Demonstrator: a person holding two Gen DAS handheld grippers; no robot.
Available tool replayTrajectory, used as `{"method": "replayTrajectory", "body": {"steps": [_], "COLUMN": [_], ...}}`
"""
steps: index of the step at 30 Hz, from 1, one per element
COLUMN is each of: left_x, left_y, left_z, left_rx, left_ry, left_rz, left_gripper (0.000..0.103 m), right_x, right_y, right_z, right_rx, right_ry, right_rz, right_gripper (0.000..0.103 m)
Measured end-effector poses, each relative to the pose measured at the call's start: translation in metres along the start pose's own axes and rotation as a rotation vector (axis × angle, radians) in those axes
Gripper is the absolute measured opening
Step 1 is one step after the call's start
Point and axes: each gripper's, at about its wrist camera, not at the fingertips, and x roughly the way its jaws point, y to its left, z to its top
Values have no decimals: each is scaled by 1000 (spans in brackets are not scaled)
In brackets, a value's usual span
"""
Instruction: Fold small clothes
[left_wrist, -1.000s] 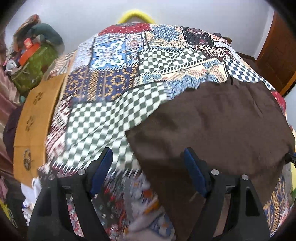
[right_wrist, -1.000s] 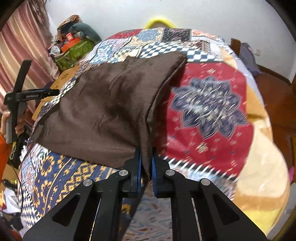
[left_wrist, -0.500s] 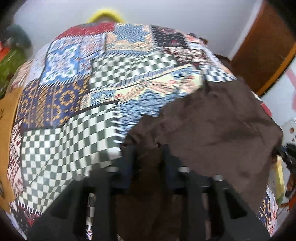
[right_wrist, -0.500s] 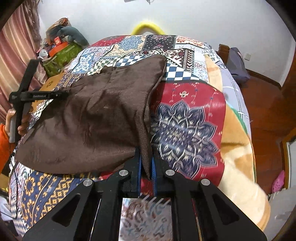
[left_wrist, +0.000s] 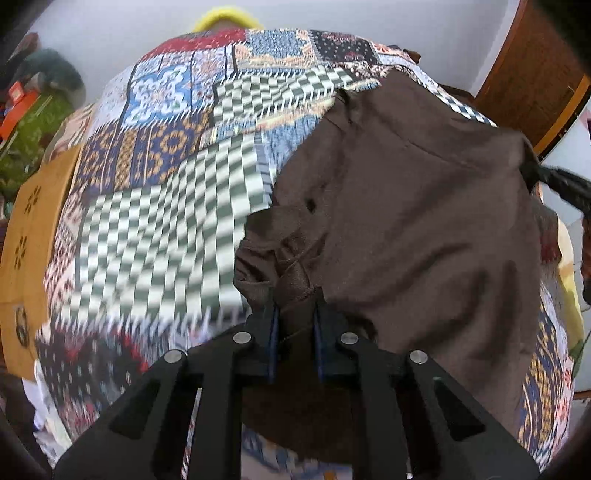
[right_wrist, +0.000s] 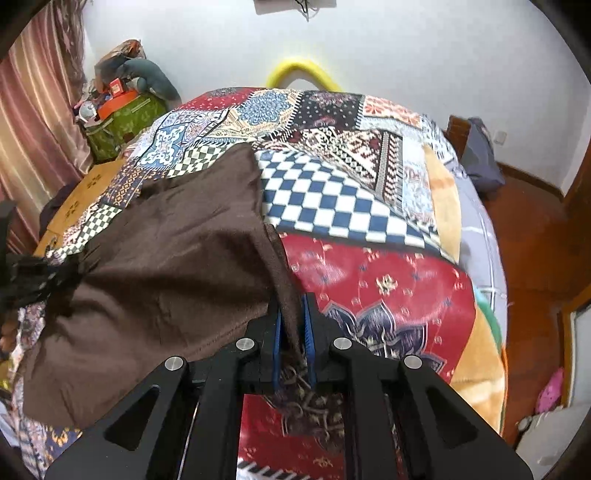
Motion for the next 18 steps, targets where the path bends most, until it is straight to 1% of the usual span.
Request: {"method": "replayTrajectory", "body": {"steps": [1,3,4,5,6,9,10,12,13,14,16,18], "left_x": [-4,-11,-14,-17,-21,-31,-36,-45,-49,-51,-52,-50], "left_y": [-2,-6,-8,-10,-14,-26,-31,-38,-38,-37,-28,-17], "left_z": [-7,-20,-24,-29,-37,-50,-54,-59,-59,-59,-56,-52], "left_rx": [-5,-15,-19,-23,-26,-18,0,32,36,33,11,-18], "left_ry": [7,27,32,39,45,46,35,-1,-21,-31,-48,-49], "left_rz": [2,-22,-35,-46,-55,-62,-44,19,63,80,117,134], "left_gripper": [14,13,13,12,12,12,12,13,13,14,20,23], "right_x": [-2,-8,-12,-16,-21,-33,-37,-40,-39,-38,-33,-26], "right_y": [4,9,12,14,16,22,24,25,27,28,29,29], "right_z": [0,-2,-5,-7,-11,-22,-27,-35,-36,-38,-42,-42], "right_rx": [-10,-26,-33,-39,-45,-52,-51,-46,-41,-36,-18,-4], "right_ry": [1,2,1,-2,-4,4,7,10,15,25,48,59], "right_rz": [-7,-5,2,4,6,27,34,43,45,49,64,77], "right_gripper": [16,27,31,38,41,44,45,51,51,51,51,51]}}
